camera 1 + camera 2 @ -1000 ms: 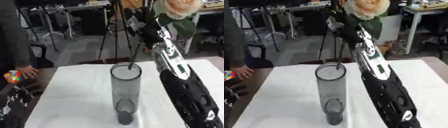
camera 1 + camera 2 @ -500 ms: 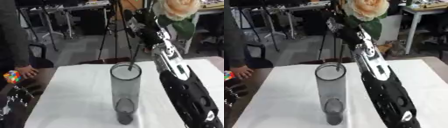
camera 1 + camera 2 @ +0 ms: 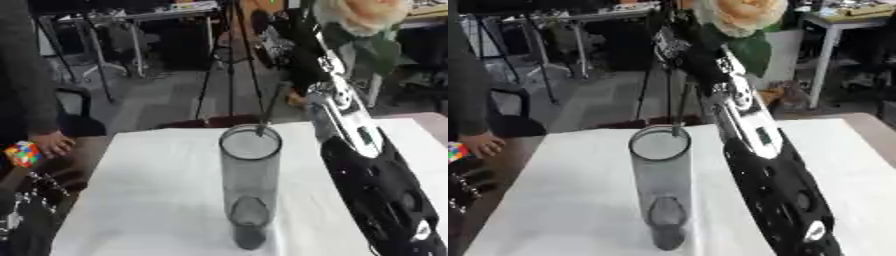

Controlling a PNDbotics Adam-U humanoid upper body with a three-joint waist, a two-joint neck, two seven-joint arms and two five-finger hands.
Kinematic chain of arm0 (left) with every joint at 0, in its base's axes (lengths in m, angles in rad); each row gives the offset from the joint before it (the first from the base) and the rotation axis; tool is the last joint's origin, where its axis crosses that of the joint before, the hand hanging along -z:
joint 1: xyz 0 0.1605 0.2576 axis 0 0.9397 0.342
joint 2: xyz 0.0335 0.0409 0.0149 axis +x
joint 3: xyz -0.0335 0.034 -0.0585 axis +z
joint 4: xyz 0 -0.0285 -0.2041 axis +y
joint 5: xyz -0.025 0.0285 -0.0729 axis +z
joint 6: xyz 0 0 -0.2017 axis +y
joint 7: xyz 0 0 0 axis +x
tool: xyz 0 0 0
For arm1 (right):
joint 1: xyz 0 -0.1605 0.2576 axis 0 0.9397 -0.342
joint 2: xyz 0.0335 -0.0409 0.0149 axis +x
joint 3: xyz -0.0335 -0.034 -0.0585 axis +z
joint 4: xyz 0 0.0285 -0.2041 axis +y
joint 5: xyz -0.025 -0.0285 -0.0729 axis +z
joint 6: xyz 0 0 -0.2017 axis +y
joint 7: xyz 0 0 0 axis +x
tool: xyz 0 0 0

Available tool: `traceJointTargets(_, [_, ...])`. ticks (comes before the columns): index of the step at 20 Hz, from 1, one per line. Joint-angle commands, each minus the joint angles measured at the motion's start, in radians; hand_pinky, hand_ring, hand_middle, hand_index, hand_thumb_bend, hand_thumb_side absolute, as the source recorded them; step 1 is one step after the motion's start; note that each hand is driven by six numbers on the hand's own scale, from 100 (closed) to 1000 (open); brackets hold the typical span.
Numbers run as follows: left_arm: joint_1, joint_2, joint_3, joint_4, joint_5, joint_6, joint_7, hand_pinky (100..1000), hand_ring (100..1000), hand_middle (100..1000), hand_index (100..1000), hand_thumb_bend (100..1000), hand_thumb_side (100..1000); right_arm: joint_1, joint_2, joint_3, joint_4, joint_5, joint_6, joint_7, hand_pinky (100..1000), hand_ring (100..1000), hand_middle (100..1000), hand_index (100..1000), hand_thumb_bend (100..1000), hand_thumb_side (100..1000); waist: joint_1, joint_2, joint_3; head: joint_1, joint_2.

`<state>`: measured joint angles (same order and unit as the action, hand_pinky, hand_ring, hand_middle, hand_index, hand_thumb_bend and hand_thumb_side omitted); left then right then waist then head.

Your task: Arrange flowers into the vase.

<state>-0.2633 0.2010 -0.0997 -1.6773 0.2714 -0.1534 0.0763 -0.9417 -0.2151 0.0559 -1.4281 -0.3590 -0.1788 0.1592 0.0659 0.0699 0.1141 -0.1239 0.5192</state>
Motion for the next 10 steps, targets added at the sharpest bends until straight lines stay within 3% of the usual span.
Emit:
traceJointTargets(1, [-0.01, 0.011, 0.01, -0.011, -0.003, -0.002, 0.0, 689, 712, 720, 787, 1000, 866, -0.031, -0.016, -0.001, -0.048, -0.023, -0.002, -0.012, 100, 100, 100, 119, 213, 147, 0.006, -0.004, -0.001, 0.002, 0.008])
traceJointTargets(10, [-0.01, 0.011, 0.01, -0.011, -0.004, -0.002, 0.0, 689, 711, 719, 787, 1000, 866, -0.032, -0.021, 0.012, -0.118, -0.068, 0.0, -0.028, 100, 100, 100, 121, 209, 143, 0.003, -0.005, -0.002, 0.001, 0.012])
